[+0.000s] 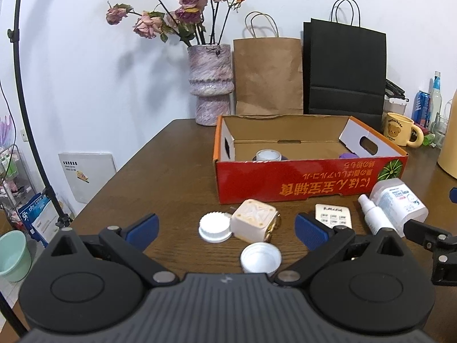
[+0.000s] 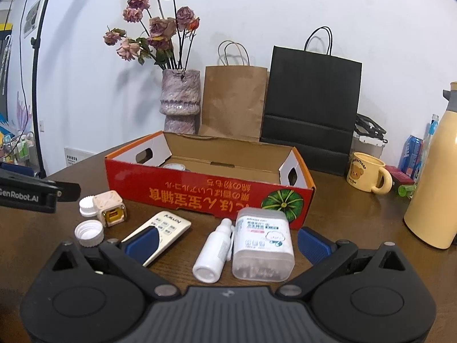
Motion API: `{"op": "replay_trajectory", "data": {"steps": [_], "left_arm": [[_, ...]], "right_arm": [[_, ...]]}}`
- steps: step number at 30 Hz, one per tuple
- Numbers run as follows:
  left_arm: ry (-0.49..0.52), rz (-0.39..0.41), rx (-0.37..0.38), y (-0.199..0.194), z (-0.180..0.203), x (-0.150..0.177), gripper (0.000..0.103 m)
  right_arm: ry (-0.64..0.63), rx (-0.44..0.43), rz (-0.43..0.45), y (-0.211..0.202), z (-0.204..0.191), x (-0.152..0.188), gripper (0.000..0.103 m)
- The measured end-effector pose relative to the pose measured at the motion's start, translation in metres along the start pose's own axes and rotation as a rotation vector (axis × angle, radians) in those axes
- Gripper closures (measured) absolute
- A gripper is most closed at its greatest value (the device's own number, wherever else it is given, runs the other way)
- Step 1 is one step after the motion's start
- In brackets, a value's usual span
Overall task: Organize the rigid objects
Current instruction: 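Move both tools back toward the remaining items on the table, then grasp the cotton-swab box with the right tool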
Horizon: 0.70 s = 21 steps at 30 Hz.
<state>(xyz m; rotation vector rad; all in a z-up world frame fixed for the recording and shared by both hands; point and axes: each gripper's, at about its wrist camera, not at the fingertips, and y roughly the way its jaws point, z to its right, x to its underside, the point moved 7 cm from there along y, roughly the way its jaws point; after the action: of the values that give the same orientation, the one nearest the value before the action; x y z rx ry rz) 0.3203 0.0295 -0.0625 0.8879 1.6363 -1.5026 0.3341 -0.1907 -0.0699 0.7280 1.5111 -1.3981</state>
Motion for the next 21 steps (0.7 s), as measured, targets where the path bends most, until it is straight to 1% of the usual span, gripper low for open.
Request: {"op": "replay_trajectory", "data": {"steps": [10,17,21], "left_arm": [[-0.01,-0.028,-0.002,0.01,-0.016,0.009,0.0],[-0.011,-0.045,0.005,0.022,-0.019,0.011,0.0],[-0.014,-0.052,0.01,0.025,-0.02,0.012,0.0]], "right_arm": [[-0.006,0.015,-0.029,0.005,-0.006,0.008,0.0],[-0.011,0.039,-0.057,0.016,-0.007,0.013,0.0],[-0.007,0.06,-0.063,0.021,-0.003,0.013,0.003]]}}
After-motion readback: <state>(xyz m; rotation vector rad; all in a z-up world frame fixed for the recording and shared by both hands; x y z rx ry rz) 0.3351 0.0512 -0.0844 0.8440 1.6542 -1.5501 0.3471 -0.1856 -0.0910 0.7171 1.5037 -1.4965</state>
